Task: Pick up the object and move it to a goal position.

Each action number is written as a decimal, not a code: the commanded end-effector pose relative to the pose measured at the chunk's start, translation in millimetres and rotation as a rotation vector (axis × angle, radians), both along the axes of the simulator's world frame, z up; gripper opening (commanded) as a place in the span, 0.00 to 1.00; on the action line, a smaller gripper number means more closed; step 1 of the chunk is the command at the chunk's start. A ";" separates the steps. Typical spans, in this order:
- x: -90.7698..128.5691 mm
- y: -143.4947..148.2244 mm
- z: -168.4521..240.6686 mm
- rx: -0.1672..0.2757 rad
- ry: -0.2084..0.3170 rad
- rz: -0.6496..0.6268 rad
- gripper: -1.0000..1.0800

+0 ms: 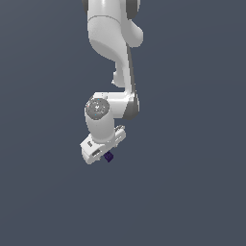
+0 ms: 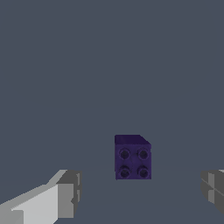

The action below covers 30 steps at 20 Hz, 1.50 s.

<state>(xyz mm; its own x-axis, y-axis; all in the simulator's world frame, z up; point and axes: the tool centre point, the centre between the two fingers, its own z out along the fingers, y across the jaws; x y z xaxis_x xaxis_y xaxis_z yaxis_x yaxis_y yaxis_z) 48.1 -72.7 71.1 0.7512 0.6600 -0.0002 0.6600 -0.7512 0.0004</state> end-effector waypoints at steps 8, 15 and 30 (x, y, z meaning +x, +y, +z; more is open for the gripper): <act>-1.3 0.2 -37.9 0.000 0.000 0.004 0.96; 0.0 -0.1 -49.2 0.000 0.000 0.004 0.96; -2.0 -1.3 -46.4 0.000 0.000 0.004 0.00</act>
